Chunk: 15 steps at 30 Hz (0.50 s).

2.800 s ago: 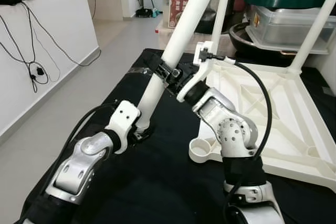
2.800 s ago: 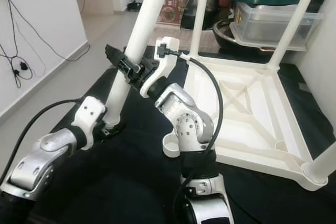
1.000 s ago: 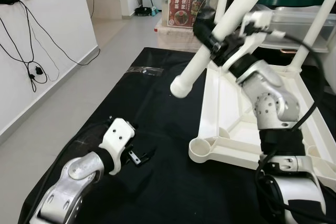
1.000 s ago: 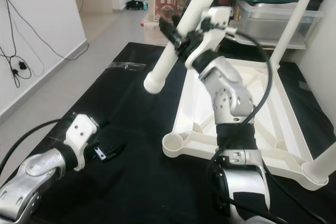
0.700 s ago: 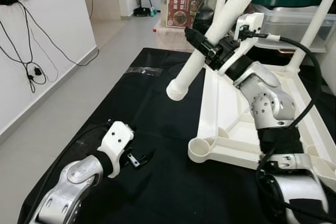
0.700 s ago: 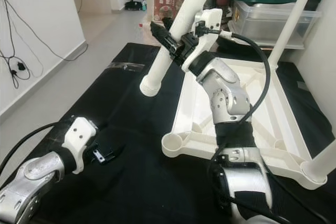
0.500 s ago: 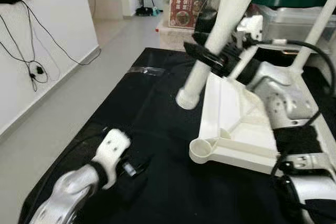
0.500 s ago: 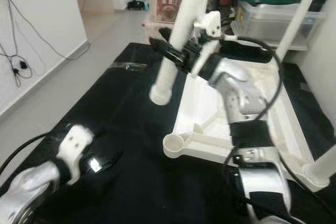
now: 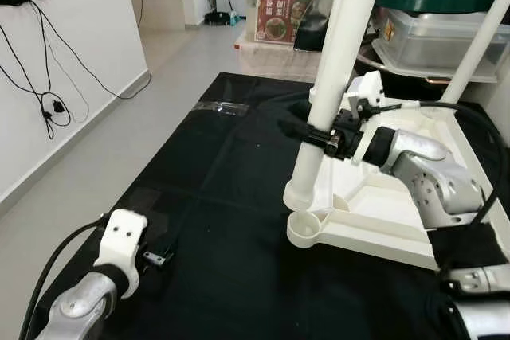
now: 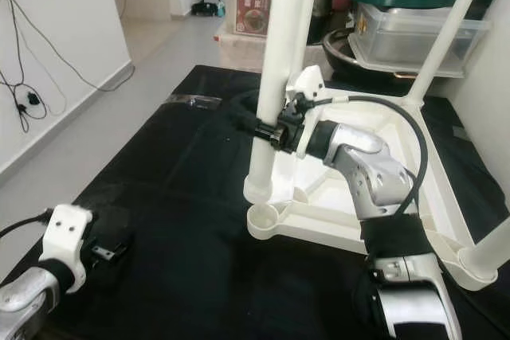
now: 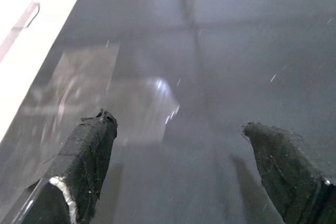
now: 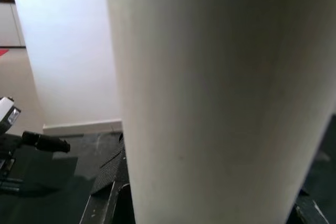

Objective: Building children table

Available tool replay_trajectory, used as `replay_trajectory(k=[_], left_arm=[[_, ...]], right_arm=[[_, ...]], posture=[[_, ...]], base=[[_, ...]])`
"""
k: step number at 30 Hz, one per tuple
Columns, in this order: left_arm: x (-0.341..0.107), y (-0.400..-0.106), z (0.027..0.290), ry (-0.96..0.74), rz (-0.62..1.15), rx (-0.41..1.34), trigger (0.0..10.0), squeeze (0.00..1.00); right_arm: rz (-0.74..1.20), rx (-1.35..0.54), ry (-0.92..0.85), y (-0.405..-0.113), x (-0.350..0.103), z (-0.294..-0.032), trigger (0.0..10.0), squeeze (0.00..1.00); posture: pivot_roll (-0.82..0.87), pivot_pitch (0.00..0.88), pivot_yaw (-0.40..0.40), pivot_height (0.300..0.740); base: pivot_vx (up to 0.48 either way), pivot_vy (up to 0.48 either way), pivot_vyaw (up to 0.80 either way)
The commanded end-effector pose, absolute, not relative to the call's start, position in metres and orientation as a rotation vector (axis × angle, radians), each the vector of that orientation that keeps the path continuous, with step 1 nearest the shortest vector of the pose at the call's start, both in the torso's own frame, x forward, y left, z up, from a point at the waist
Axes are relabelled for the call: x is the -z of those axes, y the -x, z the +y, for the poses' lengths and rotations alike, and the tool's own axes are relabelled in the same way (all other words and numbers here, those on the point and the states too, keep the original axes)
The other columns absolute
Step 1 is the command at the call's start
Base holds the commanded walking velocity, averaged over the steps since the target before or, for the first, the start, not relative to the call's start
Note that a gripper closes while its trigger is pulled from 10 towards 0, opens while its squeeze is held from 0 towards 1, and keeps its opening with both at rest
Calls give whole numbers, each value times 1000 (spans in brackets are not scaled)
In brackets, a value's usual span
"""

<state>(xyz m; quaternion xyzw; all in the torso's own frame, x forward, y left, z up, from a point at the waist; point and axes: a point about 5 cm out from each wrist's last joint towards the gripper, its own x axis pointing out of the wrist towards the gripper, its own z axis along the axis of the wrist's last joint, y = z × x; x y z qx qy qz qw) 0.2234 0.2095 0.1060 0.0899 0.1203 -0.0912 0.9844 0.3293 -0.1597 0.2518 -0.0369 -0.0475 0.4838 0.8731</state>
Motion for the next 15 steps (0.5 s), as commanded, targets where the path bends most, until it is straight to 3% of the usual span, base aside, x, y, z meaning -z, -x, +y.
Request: replay_trajectory(k=[1, 15], left_arm=[[-101, -220, 217, -187, 263, 141, 10000, 0], [-100, -224, 205, -162, 248, 155, 10000, 0]], right_arm=[[-82, -1002, 82, -325, -248, -159, 0, 0], [-46, -890, 48, -312, -235, -164, 0, 0]], posture=[[94, 0, -57, 740], [73, 0, -39, 740]], base=[[0, 0, 0], [0, 0, 0]])
